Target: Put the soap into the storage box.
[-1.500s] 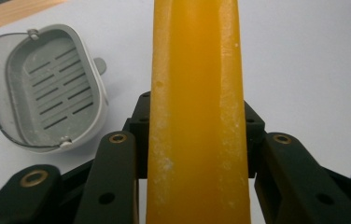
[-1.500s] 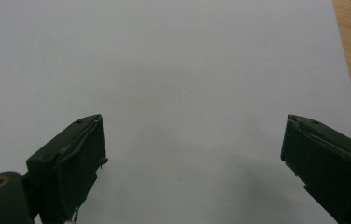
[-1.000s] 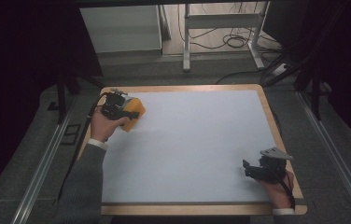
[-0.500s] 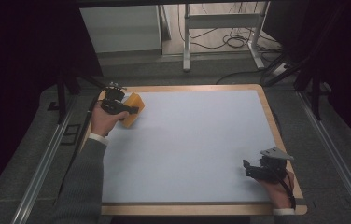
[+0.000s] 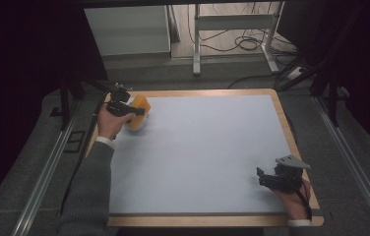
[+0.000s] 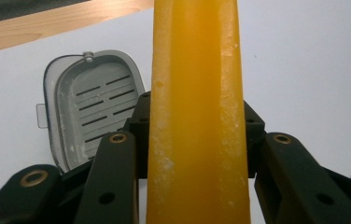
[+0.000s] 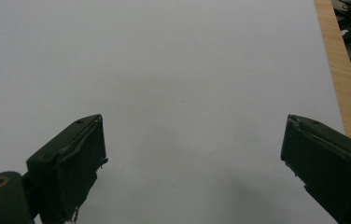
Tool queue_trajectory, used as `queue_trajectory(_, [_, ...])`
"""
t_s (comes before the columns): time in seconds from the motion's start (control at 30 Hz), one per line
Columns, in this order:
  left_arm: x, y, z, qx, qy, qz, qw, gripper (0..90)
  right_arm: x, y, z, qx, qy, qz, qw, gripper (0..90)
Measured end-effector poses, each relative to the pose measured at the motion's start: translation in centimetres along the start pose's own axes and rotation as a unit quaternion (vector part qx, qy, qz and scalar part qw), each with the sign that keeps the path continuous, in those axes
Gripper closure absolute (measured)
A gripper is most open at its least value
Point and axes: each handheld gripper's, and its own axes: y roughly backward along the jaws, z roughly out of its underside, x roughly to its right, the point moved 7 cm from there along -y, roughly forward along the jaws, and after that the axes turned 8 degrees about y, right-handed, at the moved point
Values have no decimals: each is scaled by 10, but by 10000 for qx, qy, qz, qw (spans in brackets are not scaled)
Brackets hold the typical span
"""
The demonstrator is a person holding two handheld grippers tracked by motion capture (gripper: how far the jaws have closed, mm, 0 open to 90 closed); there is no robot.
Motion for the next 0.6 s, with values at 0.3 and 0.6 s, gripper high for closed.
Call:
queue_trajectory(0.3, [-8, -9, -3, -14, 147, -51, 9999, 613, 2, -2, -1, 19, -6, 3, 10000, 66])
queue_trajectory(0.6, [-23, -21, -11, 55, 419, -197, 9989, 613, 1, -5, -2, 9, 5, 9, 10000, 66])
